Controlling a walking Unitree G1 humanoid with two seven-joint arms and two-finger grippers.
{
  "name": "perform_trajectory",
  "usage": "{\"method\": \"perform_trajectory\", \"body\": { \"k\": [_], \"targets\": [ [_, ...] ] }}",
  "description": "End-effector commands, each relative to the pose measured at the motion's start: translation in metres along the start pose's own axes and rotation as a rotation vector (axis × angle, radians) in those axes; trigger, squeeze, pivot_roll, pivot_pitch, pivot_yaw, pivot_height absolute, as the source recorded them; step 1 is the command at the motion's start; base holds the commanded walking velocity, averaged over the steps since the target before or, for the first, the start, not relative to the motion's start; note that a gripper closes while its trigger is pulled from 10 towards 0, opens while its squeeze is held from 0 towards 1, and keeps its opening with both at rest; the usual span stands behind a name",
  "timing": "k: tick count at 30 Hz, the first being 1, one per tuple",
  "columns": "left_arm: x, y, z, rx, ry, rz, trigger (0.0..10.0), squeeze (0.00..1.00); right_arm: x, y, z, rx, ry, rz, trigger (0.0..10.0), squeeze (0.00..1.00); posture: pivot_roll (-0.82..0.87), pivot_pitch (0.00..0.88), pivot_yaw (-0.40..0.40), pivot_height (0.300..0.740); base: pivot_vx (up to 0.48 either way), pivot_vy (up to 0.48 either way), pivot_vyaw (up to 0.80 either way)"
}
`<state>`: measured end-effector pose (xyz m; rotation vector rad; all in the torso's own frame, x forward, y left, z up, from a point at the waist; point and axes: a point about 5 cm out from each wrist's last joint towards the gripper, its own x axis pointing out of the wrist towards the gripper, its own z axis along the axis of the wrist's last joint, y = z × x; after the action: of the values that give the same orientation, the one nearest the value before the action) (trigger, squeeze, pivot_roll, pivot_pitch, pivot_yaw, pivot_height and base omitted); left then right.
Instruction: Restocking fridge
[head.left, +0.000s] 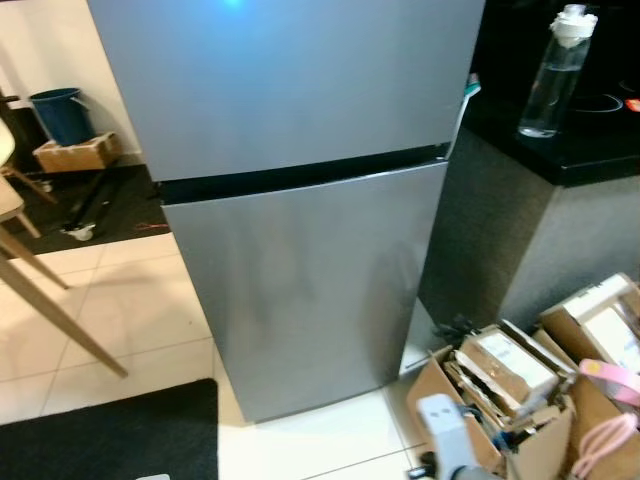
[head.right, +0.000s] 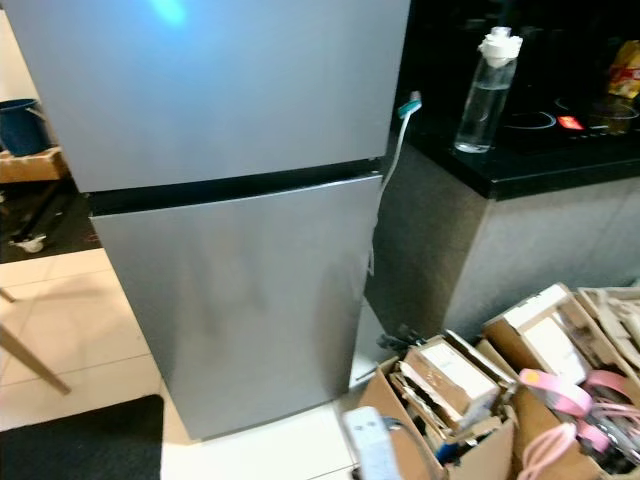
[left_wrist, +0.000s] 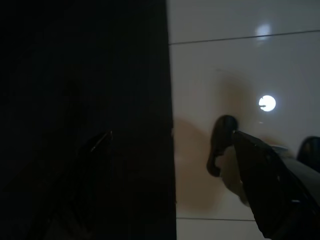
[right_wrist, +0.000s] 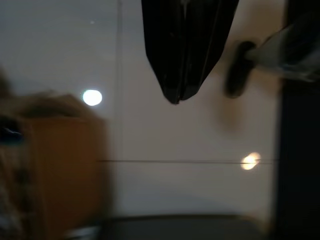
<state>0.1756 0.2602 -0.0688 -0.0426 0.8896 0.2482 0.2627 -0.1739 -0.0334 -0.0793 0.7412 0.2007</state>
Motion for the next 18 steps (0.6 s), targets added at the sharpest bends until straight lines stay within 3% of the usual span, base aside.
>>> {"method": "perform_trajectory", "body": {
  "k": [1, 6, 7, 13, 14, 16, 18],
  "targets": [
    [-0.002, 0.002, -0.009, 0.022, 0.030, 0.005, 10.0, 0.00, -0.005, -0.006, -0.018, 0.048, 0.024, -0.048, 10.0, 0.00, -0.04, 0.112, 0.031, 0.740, 0.000, 0.000, 0.00],
    [0.000, -0.003, -0.002, 0.035, 0.017, -0.012, 10.0, 0.00, -0.014, -0.025, -0.031, 0.186, -0.010, -0.171, 10.0, 0.00, -0.05, 0.106, 0.040, 0.740, 0.000, 0.000, 0.00],
    [0.002, -0.005, 0.003, 0.034, 0.006, -0.018, 10.0, 0.00, -0.015, -0.030, -0.030, 0.273, -0.046, -0.211, 10.0, 0.00, -0.04, 0.107, 0.036, 0.740, 0.000, 0.000, 0.00],
    [0.004, -0.011, 0.013, 0.028, -0.019, -0.027, 10.0, 0.00, -0.014, -0.032, -0.021, 0.298, -0.076, -0.251, 10.0, 0.00, -0.05, 0.108, 0.029, 0.740, 0.000, 0.000, 0.00],
    [0.004, -0.012, 0.013, 0.031, -0.020, -0.029, 10.0, 0.00, -0.012, -0.032, -0.015, 0.324, -0.098, -0.244, 10.0, 0.00, -0.05, 0.109, 0.029, 0.740, 0.000, 0.000, 0.00],
    [0.004, -0.012, 0.014, 0.043, -0.019, -0.032, 10.0, 0.00, -0.007, -0.028, 0.014, 0.492, -0.222, -0.165, 10.0, 0.00, -0.05, 0.109, 0.037, 0.740, 0.000, 0.000, 0.00],
    [0.004, -0.013, 0.013, 0.050, -0.017, -0.035, 10.0, 0.00, -0.004, -0.025, 0.044, 0.584, -0.343, -0.079, 10.0, 0.00, -0.05, 0.109, 0.037, 0.740, 0.000, 0.000, 0.00]
  ]
}}
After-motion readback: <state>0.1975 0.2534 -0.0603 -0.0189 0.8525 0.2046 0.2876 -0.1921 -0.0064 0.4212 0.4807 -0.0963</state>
